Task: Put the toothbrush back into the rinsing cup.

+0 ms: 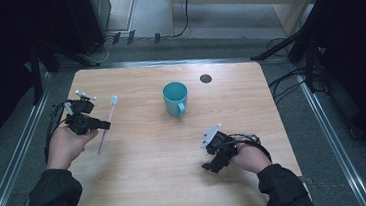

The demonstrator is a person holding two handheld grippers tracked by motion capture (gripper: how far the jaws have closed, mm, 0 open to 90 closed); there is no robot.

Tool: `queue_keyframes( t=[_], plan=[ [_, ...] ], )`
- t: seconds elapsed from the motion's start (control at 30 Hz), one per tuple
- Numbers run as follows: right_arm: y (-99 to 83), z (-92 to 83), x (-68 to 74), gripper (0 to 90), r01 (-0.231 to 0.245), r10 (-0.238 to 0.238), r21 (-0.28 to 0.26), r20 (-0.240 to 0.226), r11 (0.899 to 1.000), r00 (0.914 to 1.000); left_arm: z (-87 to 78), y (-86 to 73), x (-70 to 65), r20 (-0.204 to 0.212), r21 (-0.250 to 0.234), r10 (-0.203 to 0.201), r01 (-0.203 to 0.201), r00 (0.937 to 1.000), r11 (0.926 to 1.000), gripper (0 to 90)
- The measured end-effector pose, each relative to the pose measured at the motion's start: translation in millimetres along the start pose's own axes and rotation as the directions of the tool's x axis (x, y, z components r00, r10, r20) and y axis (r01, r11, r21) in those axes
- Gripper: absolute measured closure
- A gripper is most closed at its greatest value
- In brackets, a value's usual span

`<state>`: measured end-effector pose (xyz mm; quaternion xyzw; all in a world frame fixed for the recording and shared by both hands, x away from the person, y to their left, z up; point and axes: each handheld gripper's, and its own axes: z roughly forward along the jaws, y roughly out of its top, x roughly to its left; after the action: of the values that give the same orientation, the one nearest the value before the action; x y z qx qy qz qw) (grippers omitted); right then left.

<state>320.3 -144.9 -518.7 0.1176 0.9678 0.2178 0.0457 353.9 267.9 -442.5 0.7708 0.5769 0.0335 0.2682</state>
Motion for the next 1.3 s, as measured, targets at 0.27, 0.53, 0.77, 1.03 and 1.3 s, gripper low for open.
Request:
queue_keyframes(
  t=[0.27, 0.53, 0.77, 1.03, 1.3],
  plan=[
    [0.2, -0.3, 0.1, 18.3, 0.0, 0.0, -0.003, 0.0, 1.0, 1.0, -2.1, -0.1, -6.4, 0.062, -0.056, 0.009, -0.006, 0.9981, 0.9984, 79.0],
    [0.3, -0.3, -0.2, 18.3, 0.008, -0.008, -0.007, 0.002, 1.0, 1.0, -6.5, 0.3, -17.7, 0.056, -0.134, 0.042, -0.034, 0.9976, 0.9904, 79.0],
    [0.4, -0.5, -0.2, 18.3, 0.007, -0.007, -0.008, 0.001, 1.0, 1.0, -4.4, -1.9, -24.8, 0.043, -0.163, 0.075, -0.067, 0.9962, 0.9843, 79.0],
    [0.4, -0.4, 0.0, 18.3, 0.007, -0.007, -0.008, 0.0, 1.0, 1.0, -7.6, -2.3, -32.5, 0.052, -0.209, 0.103, -0.09, 0.9933, 0.9738, 79.0],
    [1.2, -0.1, 0.6, 18.3, 0.005, -0.005, -0.007, 0.0, 1.0, 1.0, -13.6, -2.6, -37.9, 0.067, -0.28, 0.108, -0.085, 0.9919, 0.9562, 79.0]
  ],
)
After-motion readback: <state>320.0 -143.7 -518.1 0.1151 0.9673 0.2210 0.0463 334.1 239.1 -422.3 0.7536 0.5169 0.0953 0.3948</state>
